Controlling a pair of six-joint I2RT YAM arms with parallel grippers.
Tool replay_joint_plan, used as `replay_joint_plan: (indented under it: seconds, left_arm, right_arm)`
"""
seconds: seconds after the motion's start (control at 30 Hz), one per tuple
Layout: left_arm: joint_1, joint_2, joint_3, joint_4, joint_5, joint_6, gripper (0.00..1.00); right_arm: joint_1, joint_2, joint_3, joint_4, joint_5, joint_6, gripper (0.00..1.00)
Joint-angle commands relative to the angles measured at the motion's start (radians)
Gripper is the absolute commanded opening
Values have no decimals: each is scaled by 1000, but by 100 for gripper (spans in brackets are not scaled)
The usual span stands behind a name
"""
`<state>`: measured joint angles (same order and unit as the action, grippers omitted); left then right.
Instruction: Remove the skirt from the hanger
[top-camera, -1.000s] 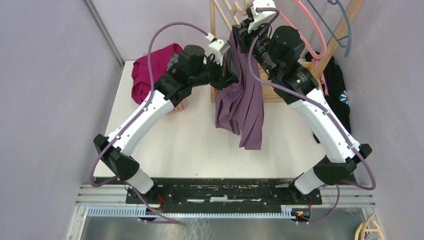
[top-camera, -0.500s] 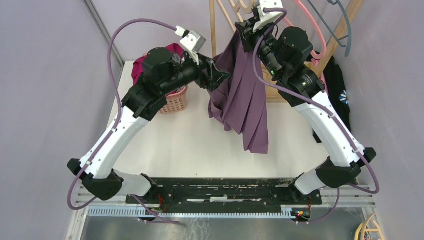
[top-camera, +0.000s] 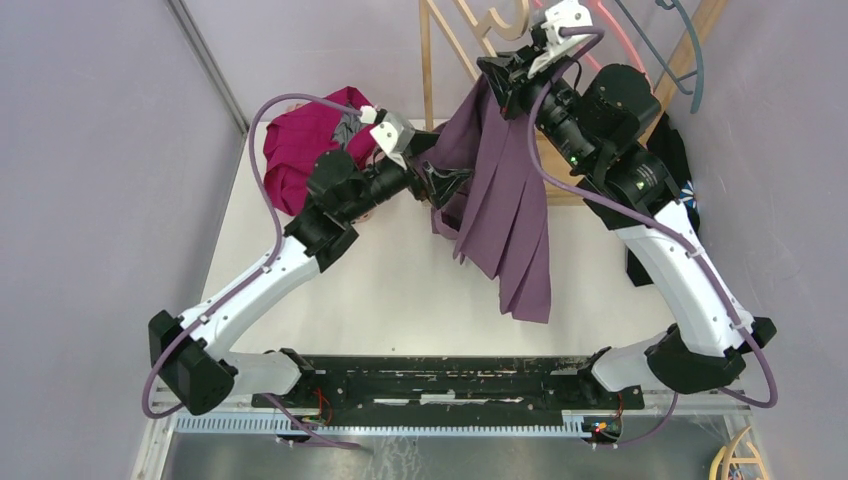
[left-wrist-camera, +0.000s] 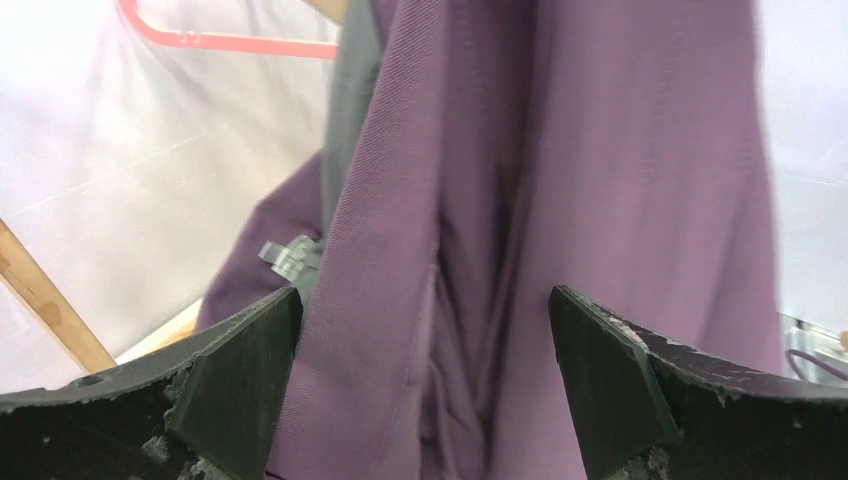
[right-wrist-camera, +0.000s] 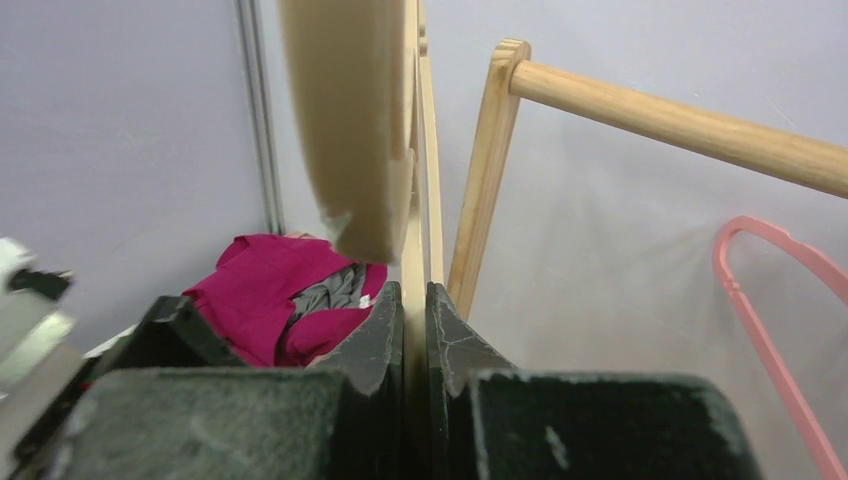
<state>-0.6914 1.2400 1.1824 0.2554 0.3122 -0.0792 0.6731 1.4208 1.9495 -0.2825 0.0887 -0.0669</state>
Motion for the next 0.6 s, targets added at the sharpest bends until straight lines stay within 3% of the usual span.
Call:
replay_joint_plan:
  seconds: [0.0,0.37,0.57]
  left_arm:
    - [0,58,27,194,-37,72,99]
    - [10,38,74,239,-152,174,100]
    - [16,149,130,312,-12,57,99]
  right_arm:
    - [-1,-81,14,87,-107,19,1]
    - [-1,-155,-73,21,-126,-3,1]
    - [0,-140,-52,7,-127,-8,1]
